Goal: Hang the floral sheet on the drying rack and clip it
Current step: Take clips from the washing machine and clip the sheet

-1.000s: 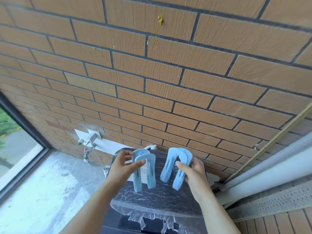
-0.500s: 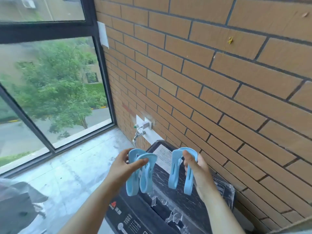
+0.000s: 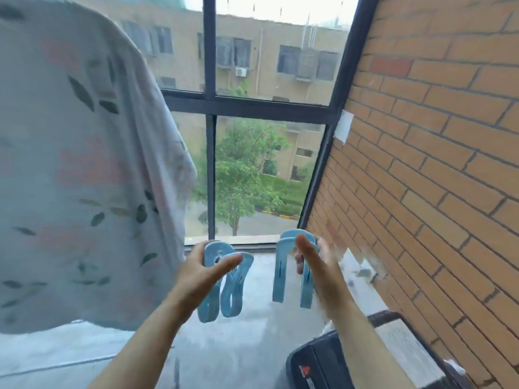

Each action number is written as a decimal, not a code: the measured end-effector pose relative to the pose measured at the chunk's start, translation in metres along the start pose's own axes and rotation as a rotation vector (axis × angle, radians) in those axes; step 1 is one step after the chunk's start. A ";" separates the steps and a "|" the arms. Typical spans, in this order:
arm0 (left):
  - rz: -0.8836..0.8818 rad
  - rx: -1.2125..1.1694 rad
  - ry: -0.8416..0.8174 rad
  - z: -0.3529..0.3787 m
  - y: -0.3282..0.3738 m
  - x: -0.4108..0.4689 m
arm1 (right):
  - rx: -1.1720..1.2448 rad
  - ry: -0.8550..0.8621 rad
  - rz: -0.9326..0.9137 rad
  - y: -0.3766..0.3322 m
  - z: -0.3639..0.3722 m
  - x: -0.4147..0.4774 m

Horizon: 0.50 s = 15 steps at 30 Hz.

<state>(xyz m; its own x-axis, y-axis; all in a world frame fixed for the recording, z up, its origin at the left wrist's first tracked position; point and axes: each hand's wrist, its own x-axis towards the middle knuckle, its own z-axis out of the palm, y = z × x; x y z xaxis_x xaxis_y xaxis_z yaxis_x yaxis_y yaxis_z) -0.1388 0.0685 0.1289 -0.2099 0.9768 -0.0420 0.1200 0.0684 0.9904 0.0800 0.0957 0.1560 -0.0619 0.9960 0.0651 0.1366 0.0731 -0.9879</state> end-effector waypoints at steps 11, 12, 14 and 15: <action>0.147 0.023 0.298 -0.270 0.051 0.002 | 0.089 -0.321 -0.297 -0.117 0.253 0.057; 0.150 0.037 0.321 -0.288 0.059 0.006 | 0.081 -0.340 -0.321 -0.128 0.268 0.063; 0.156 0.051 0.343 -0.317 0.077 0.018 | 0.085 -0.377 -0.369 -0.150 0.292 0.079; 0.168 0.066 0.347 -0.328 0.088 0.024 | 0.093 -0.393 -0.392 -0.162 0.302 0.088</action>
<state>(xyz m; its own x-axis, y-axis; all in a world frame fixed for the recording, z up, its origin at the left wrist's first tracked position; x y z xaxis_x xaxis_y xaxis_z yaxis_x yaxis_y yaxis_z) -0.4521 0.0318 0.2578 -0.4959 0.8498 0.1786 0.2407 -0.0632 0.9686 -0.2458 0.1559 0.2791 -0.4563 0.7998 0.3900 -0.0571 0.4111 -0.9098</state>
